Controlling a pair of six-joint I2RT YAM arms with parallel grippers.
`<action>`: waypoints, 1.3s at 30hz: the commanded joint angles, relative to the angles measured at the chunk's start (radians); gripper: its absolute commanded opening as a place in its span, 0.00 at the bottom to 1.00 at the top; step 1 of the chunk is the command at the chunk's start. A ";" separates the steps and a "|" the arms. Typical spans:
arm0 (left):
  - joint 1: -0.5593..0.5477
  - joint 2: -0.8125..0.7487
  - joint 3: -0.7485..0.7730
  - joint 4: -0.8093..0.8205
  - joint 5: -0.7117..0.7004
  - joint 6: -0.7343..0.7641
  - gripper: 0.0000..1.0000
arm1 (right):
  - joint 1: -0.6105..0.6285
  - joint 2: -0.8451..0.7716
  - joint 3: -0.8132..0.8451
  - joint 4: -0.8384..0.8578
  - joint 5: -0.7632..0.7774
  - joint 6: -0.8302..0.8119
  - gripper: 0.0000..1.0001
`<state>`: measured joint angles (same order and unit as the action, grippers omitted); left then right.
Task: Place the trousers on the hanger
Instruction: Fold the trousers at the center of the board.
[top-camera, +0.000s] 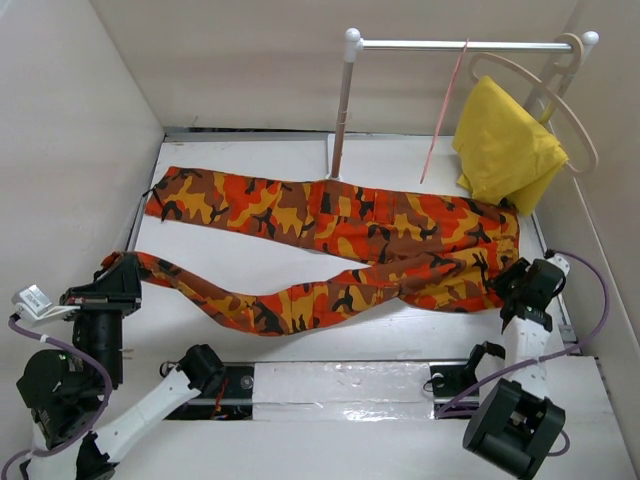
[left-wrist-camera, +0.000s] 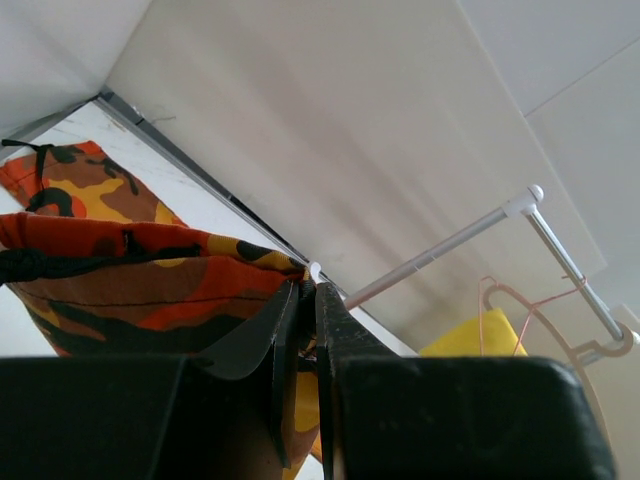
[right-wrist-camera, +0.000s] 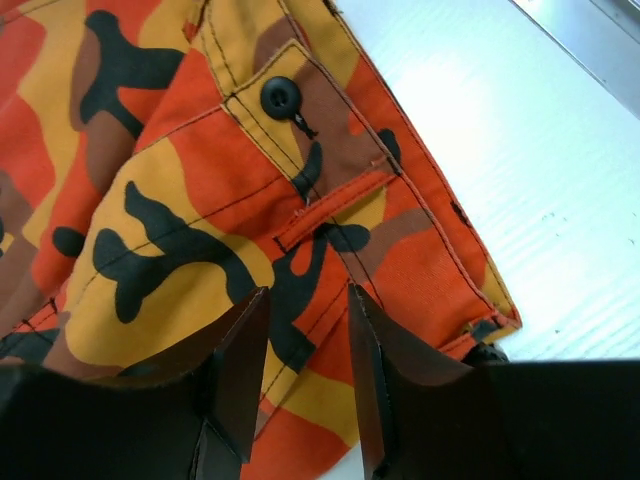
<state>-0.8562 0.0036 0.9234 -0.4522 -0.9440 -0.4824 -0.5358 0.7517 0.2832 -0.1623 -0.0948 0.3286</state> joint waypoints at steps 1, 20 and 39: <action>-0.003 -0.077 -0.006 0.086 0.030 0.027 0.00 | -0.006 0.098 0.007 0.108 -0.040 0.015 0.42; 0.155 -0.119 -0.095 0.204 0.232 0.097 0.00 | -0.050 0.003 0.111 -0.275 0.103 0.067 0.76; 0.155 -0.146 -0.093 0.201 0.194 0.113 0.00 | -0.004 0.196 0.105 -0.226 0.184 0.228 0.17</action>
<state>-0.7052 0.0036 0.8303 -0.3035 -0.7383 -0.3889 -0.5541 0.9173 0.3710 -0.4232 0.0586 0.5518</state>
